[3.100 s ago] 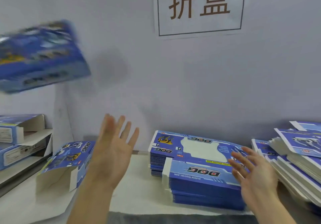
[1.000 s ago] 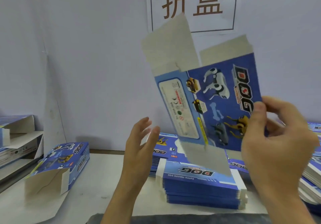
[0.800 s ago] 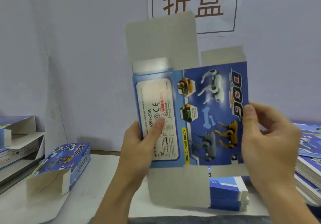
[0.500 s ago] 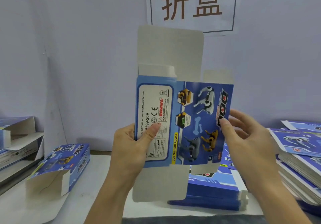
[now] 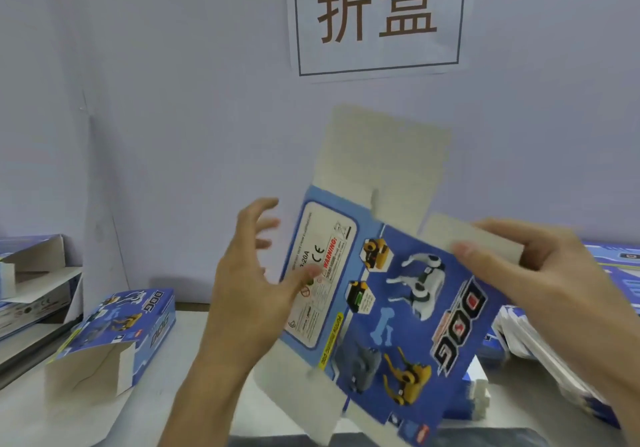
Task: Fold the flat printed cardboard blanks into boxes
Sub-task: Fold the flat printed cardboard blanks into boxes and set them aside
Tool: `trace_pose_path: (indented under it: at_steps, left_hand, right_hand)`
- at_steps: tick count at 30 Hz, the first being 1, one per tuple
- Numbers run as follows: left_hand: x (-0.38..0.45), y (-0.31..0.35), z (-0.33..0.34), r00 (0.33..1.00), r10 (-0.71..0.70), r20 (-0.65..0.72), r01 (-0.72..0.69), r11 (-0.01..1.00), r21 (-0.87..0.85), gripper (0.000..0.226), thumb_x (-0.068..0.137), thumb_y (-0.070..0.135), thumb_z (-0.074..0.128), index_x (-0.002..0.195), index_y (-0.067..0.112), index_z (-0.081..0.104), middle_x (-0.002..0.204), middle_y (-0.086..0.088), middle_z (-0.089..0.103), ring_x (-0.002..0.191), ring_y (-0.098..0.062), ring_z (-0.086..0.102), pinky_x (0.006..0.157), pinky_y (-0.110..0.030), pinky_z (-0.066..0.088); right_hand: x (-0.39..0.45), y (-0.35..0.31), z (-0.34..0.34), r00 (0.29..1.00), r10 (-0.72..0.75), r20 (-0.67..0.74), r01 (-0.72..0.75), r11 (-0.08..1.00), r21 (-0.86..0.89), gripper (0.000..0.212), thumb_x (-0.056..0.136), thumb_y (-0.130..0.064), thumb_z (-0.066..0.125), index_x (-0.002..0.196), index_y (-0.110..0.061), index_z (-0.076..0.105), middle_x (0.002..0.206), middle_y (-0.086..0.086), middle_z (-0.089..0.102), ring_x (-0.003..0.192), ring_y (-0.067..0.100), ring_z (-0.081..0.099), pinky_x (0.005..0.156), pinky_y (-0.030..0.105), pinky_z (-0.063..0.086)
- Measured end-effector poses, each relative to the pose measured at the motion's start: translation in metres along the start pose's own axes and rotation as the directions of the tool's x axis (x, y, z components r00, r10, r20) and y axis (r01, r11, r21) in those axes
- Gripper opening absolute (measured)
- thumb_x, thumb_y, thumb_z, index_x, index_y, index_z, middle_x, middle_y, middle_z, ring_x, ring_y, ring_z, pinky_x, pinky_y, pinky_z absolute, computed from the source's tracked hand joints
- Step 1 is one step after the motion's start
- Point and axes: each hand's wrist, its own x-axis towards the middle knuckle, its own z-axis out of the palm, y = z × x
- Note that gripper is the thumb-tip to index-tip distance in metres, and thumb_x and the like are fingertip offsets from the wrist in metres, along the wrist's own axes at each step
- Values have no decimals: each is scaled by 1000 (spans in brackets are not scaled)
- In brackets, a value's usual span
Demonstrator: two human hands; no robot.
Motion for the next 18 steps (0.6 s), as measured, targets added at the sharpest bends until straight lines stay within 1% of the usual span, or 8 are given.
trace_pose_path:
  at_steps: [2,4,7,9,11,13,15,18]
  left_hand:
    - [-5,10,13,984,181,-10,-180,982,65,85,83,24,80,130,71,27,149,20,35,139,-6,33,101,-14,39]
    - [-9,18,26,943,327,56,-332,937,111,88,90,8,71,139,68,27,162,16,11,149,-5,10,106,-4,24]
    - [-12,21,37,915,376,147,-397,903,164,79,92,3,54,142,61,34,163,22,-3,151,-5,-3,115,-26,18]
    - [-13,17,39,918,367,151,-390,905,171,67,91,5,49,139,53,44,161,25,1,150,-1,-3,113,-26,21]
    - [-13,14,38,923,348,164,-375,908,187,59,94,3,50,133,47,53,158,27,8,148,3,0,107,-17,25]
    - [-13,14,37,927,323,190,-356,917,182,49,95,5,50,122,46,54,153,27,13,143,5,7,96,-10,37]
    - [-12,17,35,931,307,200,-339,928,155,36,90,13,44,108,44,50,146,23,19,138,3,22,83,-12,49]
    - [-11,21,28,939,296,176,-311,948,67,18,83,26,38,93,40,45,134,27,25,128,-1,39,75,-16,54]
  right_hand:
    - [1,-4,12,999,-27,20,27,999,-33,8,90,-28,69,94,-32,73,72,3,74,68,30,70,51,40,52]
    - [0,-8,25,997,-51,64,53,998,-34,15,94,-24,65,95,-38,71,72,3,72,68,30,68,54,39,51]
    - [0,-12,35,996,-48,73,49,999,-11,35,94,-16,56,105,-50,62,68,4,70,56,28,65,53,37,56]
    - [0,-15,36,995,-79,56,80,996,-23,54,92,-8,54,114,-57,53,66,5,66,45,21,53,44,28,48]
    - [-1,-17,36,993,-87,83,89,996,-15,64,91,-4,53,121,-61,49,73,1,67,51,20,60,50,30,53]
    - [-1,-16,35,989,-85,120,90,995,-36,52,92,-14,54,116,-59,57,84,-10,68,60,13,66,55,24,57]
    - [0,-13,35,988,-89,124,103,989,-110,30,94,-27,53,103,-51,67,87,-17,65,63,6,64,53,9,47]
    - [-1,-11,33,996,-54,70,66,982,-177,30,85,-42,44,93,-42,73,76,-18,67,61,6,61,50,11,43]
